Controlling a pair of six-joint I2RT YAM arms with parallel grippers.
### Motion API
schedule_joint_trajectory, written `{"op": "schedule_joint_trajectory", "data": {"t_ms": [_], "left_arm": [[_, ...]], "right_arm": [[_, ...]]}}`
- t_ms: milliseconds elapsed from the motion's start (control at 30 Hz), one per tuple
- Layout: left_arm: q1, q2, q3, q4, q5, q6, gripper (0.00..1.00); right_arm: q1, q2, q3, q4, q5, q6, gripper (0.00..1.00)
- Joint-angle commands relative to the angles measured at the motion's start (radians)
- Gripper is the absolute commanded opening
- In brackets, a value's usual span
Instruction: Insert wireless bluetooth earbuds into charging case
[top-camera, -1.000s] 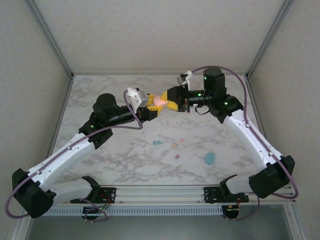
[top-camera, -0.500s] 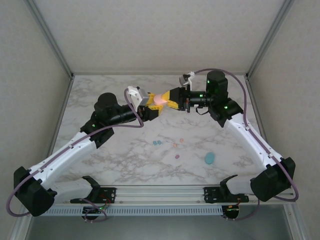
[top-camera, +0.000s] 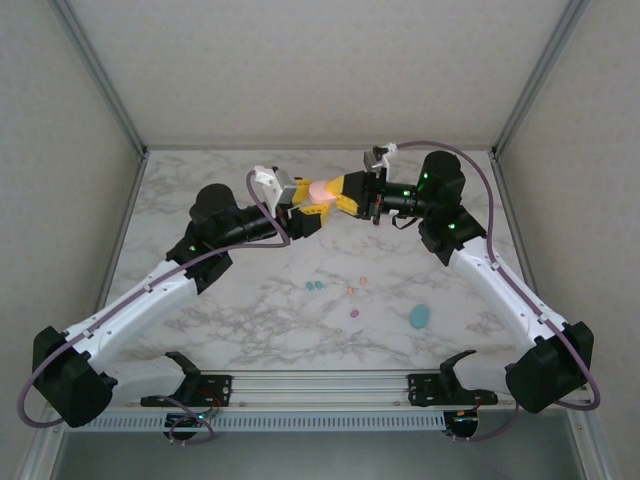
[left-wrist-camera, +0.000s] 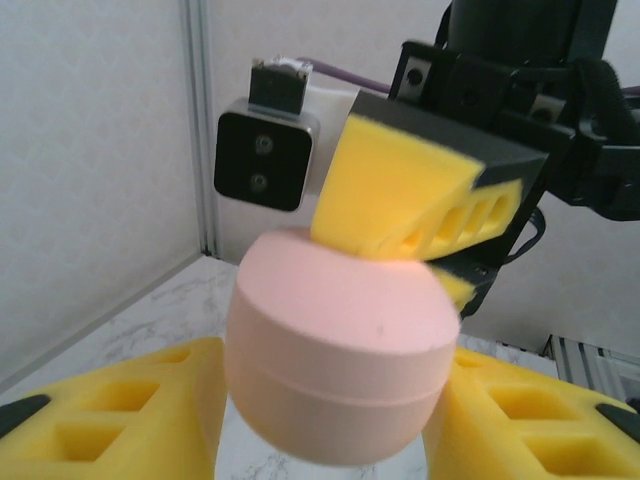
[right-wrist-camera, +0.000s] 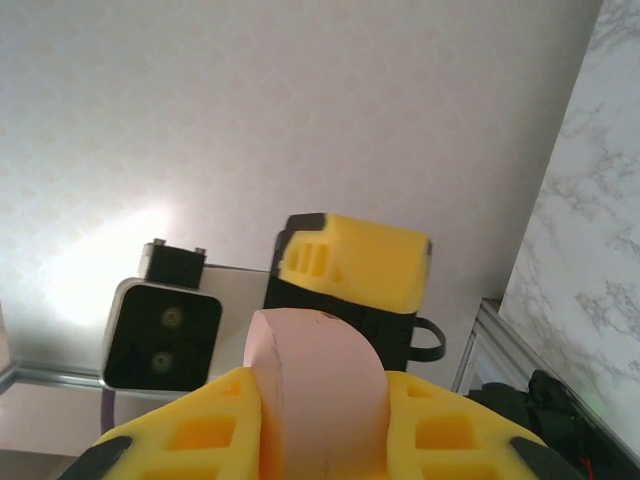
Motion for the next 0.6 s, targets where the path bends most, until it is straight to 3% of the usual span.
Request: {"op": "schedule_joint_trajectory", "data": {"t_ms": [0, 567], "left_arm": [[0.003, 0.006, 0.035, 0.000, 0.007, 0.006, 0.52], [0.003, 0.006, 0.026, 0.080, 0.002, -0.032, 0.54]], "right_arm": [[0.007, -0.026, -0.010, 0.064, 0.010, 0.026, 0.07], [0.007, -0.014, -0.016, 0.012, 0.023, 0.001, 0.08]]}}
